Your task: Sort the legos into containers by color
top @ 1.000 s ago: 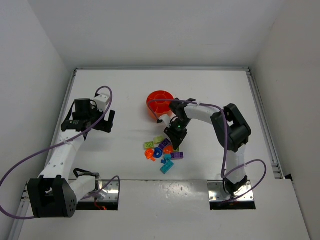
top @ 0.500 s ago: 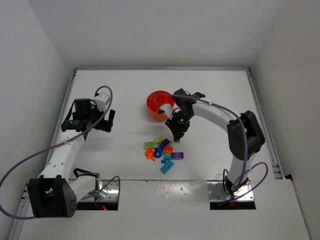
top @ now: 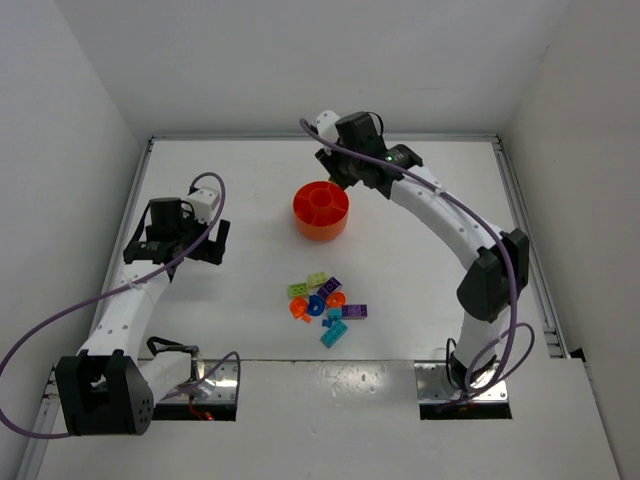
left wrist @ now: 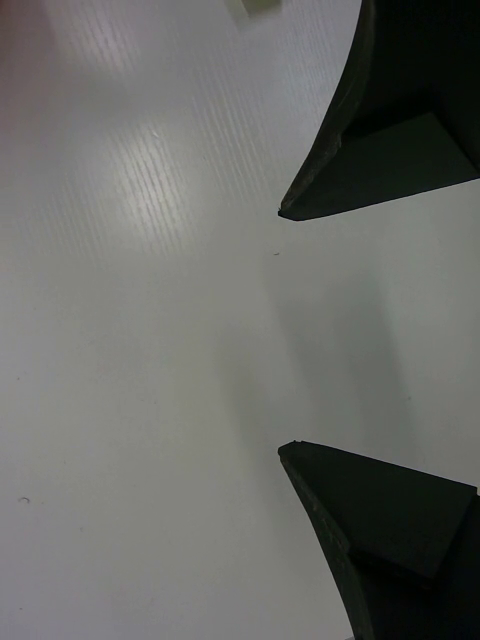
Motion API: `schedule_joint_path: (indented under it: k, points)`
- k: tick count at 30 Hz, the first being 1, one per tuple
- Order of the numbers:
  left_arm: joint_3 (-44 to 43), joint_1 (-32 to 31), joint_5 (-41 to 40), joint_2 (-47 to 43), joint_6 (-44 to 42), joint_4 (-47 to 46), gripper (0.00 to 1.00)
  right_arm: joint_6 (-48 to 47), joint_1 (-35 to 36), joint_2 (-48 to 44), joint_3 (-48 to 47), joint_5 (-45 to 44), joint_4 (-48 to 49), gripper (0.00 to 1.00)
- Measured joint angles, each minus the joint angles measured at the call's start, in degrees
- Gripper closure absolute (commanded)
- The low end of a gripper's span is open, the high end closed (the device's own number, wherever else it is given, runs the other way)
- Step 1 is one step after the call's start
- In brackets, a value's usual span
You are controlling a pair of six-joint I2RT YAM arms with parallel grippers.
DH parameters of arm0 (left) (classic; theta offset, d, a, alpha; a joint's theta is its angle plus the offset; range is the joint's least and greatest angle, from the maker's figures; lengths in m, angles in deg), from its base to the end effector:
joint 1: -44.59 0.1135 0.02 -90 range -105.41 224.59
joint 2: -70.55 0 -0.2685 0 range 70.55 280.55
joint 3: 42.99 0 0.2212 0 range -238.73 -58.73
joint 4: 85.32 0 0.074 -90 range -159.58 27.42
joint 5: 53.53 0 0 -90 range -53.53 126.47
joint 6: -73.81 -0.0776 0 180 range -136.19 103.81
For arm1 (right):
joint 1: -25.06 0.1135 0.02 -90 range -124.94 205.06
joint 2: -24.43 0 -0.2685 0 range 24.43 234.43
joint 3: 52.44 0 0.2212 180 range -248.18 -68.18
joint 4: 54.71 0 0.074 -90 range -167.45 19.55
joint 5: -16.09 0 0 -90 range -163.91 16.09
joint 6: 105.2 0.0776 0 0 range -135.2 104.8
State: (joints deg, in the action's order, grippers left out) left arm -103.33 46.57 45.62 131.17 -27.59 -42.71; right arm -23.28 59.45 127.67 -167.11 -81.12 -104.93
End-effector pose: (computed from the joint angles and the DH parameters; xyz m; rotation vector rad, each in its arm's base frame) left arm 0.2201 -0.0047 0.2439 0.2697 2.2927 -0.0662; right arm 0.3488 0.2269 0.3241 -0.7491 2.1149 0.1070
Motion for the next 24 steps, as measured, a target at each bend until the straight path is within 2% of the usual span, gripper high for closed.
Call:
schedule_joint_path:
  k: [4, 11, 24]
  points:
    - [0.0, 0.0, -0.2, 0.0, 0.11, 0.0, 0.0, -1.2, 1.4, 4.22, -3.69, -4.66, 2.75, 1.0]
    - [0.0, 0.0, -0.68, 0.0, 0.11, -0.44, 0.0, -4.2, 4.17, 7.98, -3.74, -10.75, 5.07, 1.0]
    - [0.26, 0.0, -1.33, 0.0, 1.09, -0.85, 0.0, -5.73, 5.99, 12.09, -2.16, -14.86, 8.33, 0.95]
